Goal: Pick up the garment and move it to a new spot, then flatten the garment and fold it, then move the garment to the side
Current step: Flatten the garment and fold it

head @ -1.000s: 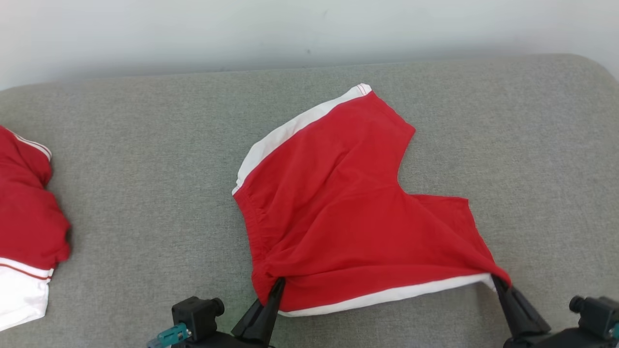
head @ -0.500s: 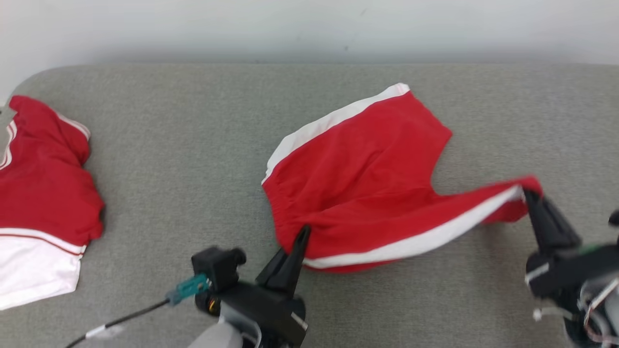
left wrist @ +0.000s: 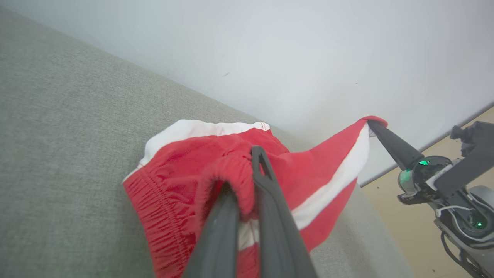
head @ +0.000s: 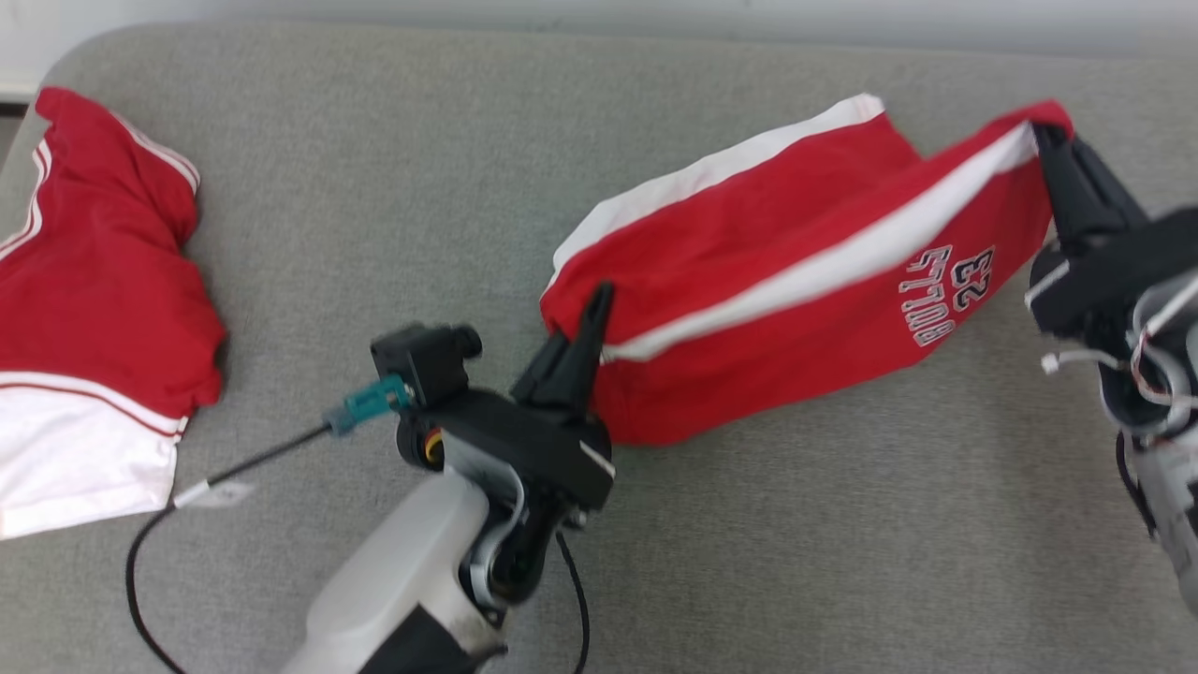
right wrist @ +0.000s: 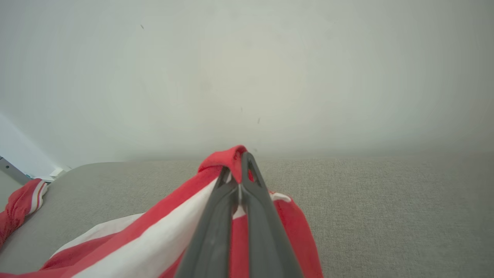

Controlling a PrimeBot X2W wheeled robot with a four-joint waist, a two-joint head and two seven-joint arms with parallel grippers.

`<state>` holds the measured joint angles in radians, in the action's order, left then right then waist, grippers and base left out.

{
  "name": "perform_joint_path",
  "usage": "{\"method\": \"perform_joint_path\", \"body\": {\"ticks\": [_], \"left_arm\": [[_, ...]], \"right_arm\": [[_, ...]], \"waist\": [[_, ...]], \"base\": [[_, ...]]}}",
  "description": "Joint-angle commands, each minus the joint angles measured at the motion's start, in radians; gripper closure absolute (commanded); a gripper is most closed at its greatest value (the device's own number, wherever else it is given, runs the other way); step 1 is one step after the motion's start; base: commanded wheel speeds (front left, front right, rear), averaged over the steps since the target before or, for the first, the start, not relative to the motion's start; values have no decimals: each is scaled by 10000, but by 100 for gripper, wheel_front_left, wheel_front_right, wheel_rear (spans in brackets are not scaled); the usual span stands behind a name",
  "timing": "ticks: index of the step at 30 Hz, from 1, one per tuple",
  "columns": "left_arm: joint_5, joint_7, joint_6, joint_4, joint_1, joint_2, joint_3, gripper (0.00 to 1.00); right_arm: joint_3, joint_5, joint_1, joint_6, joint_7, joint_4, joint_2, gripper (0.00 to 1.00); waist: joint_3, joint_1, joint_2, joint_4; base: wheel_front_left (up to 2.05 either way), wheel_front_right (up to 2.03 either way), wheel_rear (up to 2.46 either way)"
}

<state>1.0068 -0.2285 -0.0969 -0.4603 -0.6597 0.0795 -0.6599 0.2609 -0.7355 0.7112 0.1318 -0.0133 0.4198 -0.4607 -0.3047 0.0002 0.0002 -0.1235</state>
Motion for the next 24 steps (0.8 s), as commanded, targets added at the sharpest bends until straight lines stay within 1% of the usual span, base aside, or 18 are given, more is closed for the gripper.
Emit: {"method": "perform_joint_path", "body": {"ticks": [1, 3, 4, 8, 9, 13, 16, 19, 20, 21, 22, 23, 24], "left_arm": [[184, -68, -36, -123, -253, -36, 85, 100], [168, -103, -86, -362, -575, -87, 137, 100], [182, -152, -124, -586, -920, -136, 205, 100], [170, -243, -194, -1013, -1552, -215, 218, 100], [170, -243, -194, -1013, -1552, -215, 218, 100], [250, -317, -248, -1474, -2109, -260, 189, 100], [170, -353, -272, -1879, -2529, -279, -8, 100], [372, -362, -305, -2123, -2805, -289, -381, 100], [409, -371, -310, -2205, -2899, -287, -498, 98], [351, -377, -313, -2299, -2985, -287, -627, 71], [203, -369, -315, -2361, -3083, -288, -714, 0], [156, -371, -317, -2388, -3103, -290, -749, 0], [133, -367, -319, -2395, -3070, -289, -733, 0]], "right_arm": [[100, 80, 351, -23, 32, 330, 32, 100], [248, 99, 971, -23, 81, 986, 65, 100], [464, 174, 1591, -23, 145, 1576, 87, 100], [806, 297, 2726, -23, 259, 2778, 176, 100], [806, 297, 2726, -23, 259, 2778, 176, 100], [1069, 438, 3650, -23, 422, 3966, 336, 100], [1297, 554, 4187, -23, 541, 4763, 478, 100], [1595, 618, 4546, -23, 721, 5351, 669, 100], [1695, 641, 4628, -23, 772, 5548, 723, 100], [1802, 663, 4702, -23, 775, 5718, 768, 100], [1889, 677, 4776, -23, 783, 5880, 804, 65], [1983, 673, 4816, -23, 795, 6033, 834, 7], [2065, 645, 4853, -23, 865, 6144, 850, 0]], "waist": [[-376, -2, -2, -306], [-535, -2, -2, -408], [-706, -2, -2, -514], [-1042, -2, -2, -678], [-1042, -2, -2, -678], [-1302, -2, -2, -824], [-1463, -2, -2, -883], [-1547, -2, -2, -880], [-1560, -2, -2, -872], [-1561, -2, -2, -864], [-1557, -2, -2, -857], [-1540, -2, -2, -850], [-1511, -2, -2, -846]], "base": [[0, 0, 0], [0, 0, 0], [0, 0, 0], [0, 0, 0], [0, 0, 0], [0, 0, 0], [0, 0, 0], [0, 0, 0], [0, 0, 0], [0, 0, 0], [0, 0, 0], [0, 0, 0], [0, 0, 0]]}}
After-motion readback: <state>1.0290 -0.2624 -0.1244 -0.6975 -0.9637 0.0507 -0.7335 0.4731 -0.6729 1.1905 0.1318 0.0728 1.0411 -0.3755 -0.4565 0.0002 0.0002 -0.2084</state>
